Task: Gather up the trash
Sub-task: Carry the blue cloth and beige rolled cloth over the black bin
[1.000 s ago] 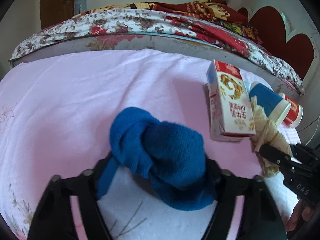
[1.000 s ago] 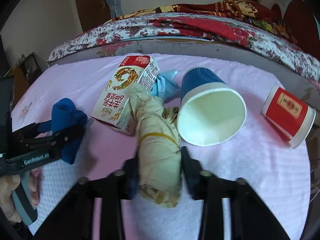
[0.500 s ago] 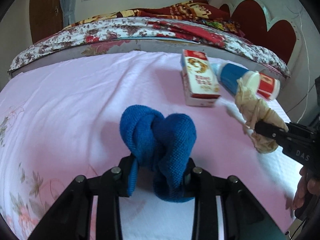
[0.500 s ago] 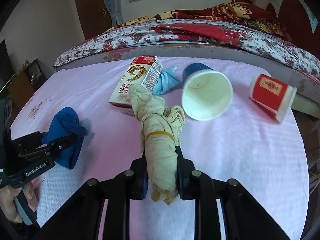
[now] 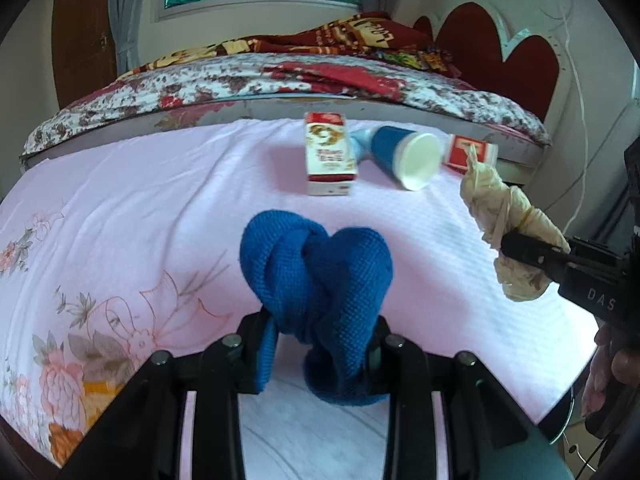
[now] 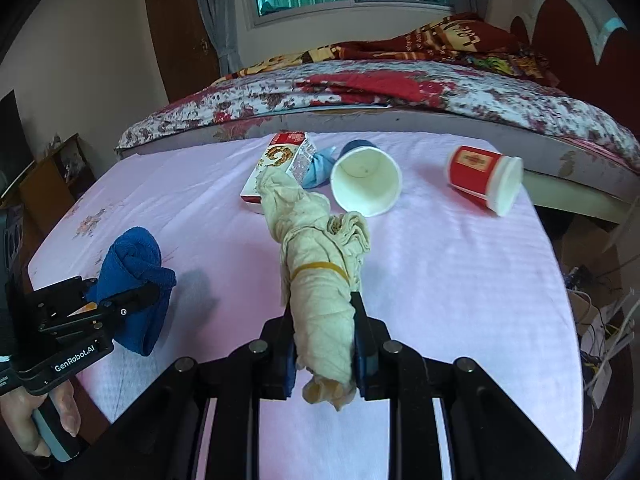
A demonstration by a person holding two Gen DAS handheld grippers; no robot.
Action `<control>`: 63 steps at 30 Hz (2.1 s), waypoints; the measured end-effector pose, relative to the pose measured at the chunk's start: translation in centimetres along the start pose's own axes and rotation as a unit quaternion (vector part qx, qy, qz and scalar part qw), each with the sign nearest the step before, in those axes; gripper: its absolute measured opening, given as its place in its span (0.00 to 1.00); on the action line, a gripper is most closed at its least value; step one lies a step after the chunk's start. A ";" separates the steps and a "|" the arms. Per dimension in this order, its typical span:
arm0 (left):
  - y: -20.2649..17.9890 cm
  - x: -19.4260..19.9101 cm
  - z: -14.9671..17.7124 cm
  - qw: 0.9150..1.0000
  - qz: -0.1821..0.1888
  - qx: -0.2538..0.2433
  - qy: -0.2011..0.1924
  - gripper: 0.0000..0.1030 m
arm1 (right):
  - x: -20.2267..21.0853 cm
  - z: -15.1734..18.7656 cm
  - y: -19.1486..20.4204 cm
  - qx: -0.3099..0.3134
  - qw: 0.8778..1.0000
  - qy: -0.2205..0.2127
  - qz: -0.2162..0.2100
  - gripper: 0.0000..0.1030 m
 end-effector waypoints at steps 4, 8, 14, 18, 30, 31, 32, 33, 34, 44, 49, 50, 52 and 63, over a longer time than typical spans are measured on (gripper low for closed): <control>-1.5 1.6 0.8 1.000 0.011 -0.003 -0.005 0.32 | 2.7 1.3 -0.9 -0.007 1.000 -0.010 0.006 0.23; -3.3 2.8 1.6 1.000 0.024 -0.003 -0.006 0.32 | 5.5 2.5 -1.8 -0.017 1.000 -0.019 0.011 0.23; -6.6 4.9 2.9 0.999 0.039 -0.021 -0.014 0.32 | 9.6 4.8 -3.1 -0.023 0.999 -0.031 0.022 0.23; -8.5 6.0 3.8 0.998 0.050 -0.032 -0.017 0.32 | 12.2 6.2 -3.7 -0.026 0.998 -0.040 0.028 0.23; -13.7 8.3 5.7 0.994 0.081 -0.067 -0.027 0.32 | 18.8 10.7 -6.9 -0.046 0.996 -0.061 0.053 0.23; -14.4 8.4 5.9 0.993 0.085 -0.073 -0.027 0.32 | 19.1 11.0 -7.2 -0.047 0.995 -0.062 0.056 0.23; -14.9 8.5 6.1 0.993 0.088 -0.077 -0.026 0.32 | 19.3 11.2 -7.4 -0.049 0.995 -0.062 0.060 0.23; -15.7 8.5 6.3 0.992 0.093 -0.081 -0.024 0.32 | 19.6 11.5 -7.7 -0.051 0.995 -0.062 0.063 0.23; -16.1 8.5 6.5 0.992 0.097 -0.083 -0.022 0.32 | 19.9 12.1 -8.1 -0.056 0.994 -0.061 0.067 0.23; -23.3 7.8 8.7 0.980 0.144 -0.140 0.003 0.32 | 21.7 16.8 -13.0 -0.099 0.989 -0.044 0.105 0.23; -26.5 7.4 9.9 0.973 0.164 -0.163 0.017 0.32 | 22.9 19.4 -16.2 -0.128 0.983 -0.034 0.127 0.23; -27.3 7.2 10.3 0.971 0.169 -0.168 0.021 0.32 | 23.2 20.1 -16.9 -0.133 0.982 -0.032 0.133 0.23; -28.4 6.9 10.7 0.968 0.175 -0.175 0.028 0.32 | 23.7 20.8 -17.8 -0.140 0.980 -0.030 0.138 0.23; -33.3 5.3 13.8 0.952 0.213 -0.211 0.070 0.32 | 24.1 25.5 -21.5 -0.171 0.971 0.010 0.166 0.23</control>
Point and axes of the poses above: each gripper's, at about its wrist camera, not at the fingertips, and x roughly against the way its jaws point, y to its left, z to its underside, the point moved 4 cm from there along -x, roughly the way its jaws point, and after that the axes turned 1 degree about x, right-handed, at the moved point
